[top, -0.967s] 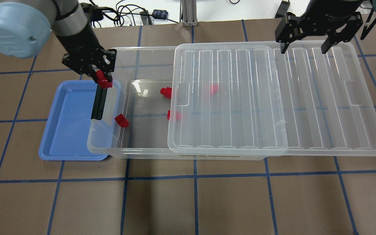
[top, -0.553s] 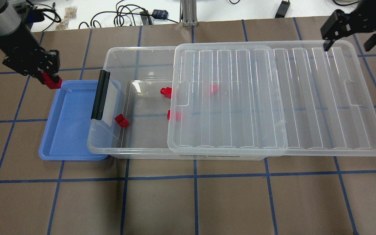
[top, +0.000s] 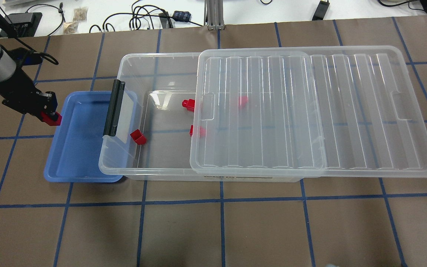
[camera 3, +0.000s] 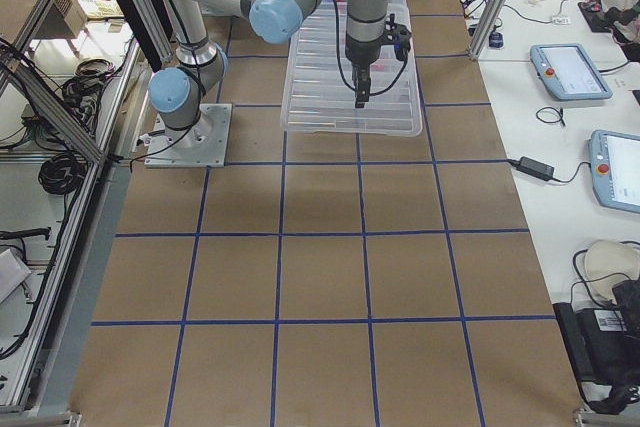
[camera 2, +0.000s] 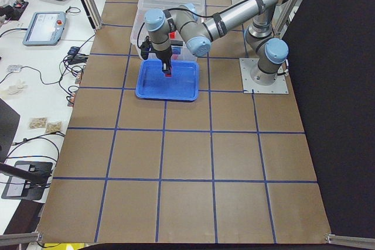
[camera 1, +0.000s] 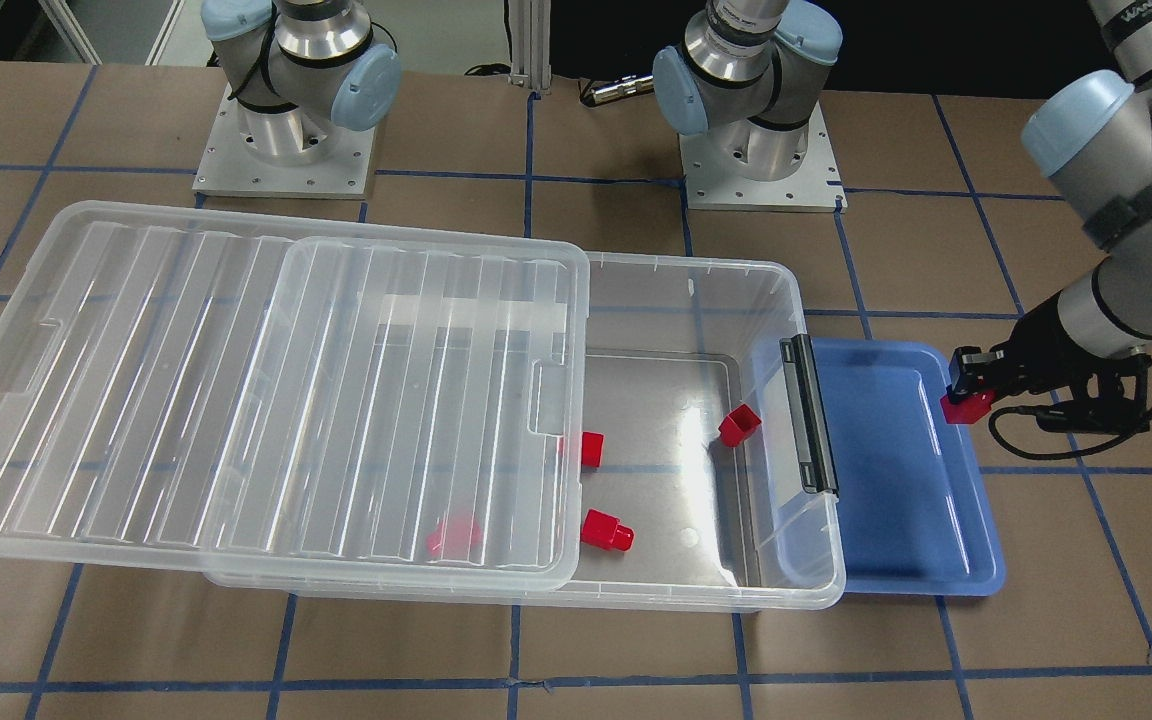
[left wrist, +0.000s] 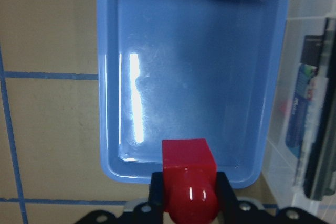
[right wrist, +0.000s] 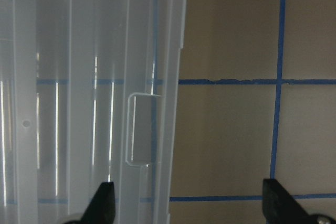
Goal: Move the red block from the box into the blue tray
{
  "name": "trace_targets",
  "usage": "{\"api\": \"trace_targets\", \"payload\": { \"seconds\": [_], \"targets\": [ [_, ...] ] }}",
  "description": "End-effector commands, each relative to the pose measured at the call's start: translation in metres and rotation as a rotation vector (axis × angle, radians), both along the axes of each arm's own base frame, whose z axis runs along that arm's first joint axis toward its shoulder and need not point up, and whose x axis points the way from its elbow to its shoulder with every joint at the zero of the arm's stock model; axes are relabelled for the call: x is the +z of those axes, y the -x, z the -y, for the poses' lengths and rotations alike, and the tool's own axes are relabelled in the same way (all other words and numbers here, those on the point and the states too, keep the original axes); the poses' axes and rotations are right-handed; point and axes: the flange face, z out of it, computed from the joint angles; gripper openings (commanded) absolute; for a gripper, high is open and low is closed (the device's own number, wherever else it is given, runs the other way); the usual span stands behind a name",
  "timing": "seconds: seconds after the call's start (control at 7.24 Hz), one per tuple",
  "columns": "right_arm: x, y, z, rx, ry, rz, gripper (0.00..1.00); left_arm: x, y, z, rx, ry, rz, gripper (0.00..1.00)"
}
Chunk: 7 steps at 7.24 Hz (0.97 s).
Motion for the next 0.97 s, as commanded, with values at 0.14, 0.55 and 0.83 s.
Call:
{"api": "trace_targets", "payload": {
  "seconds": [0.14,0.55,0.83],
  "targets": [
    [-0.077,0.028,-0.001,0.051,0.018,-0.016,1.0,-0.062,-0.005,0.011,-0.055,-0.037,-0.03,0.0],
    [-0.126,0.067,-0.016,0.007,-0.003,0.006,1.0,-0.09,-0.002,0.02,-0.072,-0.032,-0.098,0.26],
    [-0.135,0.068,-0.014,-0.004,-0.015,0.022,1.0,-0.097,-0.004,0.021,-0.072,-0.043,-0.099,0.86]
  ]
}}
